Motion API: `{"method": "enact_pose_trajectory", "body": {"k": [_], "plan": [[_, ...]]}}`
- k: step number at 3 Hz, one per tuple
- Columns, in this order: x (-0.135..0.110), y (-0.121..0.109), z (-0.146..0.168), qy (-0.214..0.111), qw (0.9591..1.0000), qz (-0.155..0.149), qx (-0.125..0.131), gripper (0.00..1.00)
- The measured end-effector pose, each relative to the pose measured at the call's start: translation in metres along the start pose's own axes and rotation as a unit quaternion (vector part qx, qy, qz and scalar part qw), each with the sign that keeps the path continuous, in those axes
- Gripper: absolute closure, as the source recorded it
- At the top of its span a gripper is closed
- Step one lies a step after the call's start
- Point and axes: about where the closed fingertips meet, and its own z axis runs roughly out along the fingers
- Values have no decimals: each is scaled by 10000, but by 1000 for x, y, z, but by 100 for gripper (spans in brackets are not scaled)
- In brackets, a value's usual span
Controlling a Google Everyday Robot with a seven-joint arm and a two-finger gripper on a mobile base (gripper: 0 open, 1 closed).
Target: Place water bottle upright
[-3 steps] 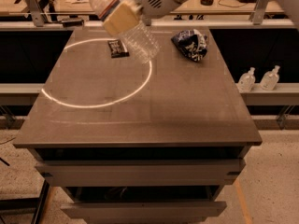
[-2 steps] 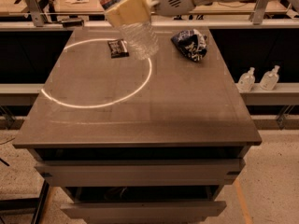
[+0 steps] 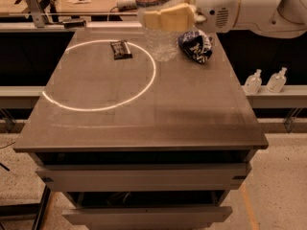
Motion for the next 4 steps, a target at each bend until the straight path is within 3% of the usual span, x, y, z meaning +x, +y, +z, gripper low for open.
{"method": "enact_pose_trajectory", "body": {"k": [1, 2, 4], "plan": [[9, 3, -9, -169, 9986, -500, -95, 100], [14, 5, -10, -119, 9969, -752, -196, 100], [22, 4, -6, -252, 9974, -670, -91, 100]]}}
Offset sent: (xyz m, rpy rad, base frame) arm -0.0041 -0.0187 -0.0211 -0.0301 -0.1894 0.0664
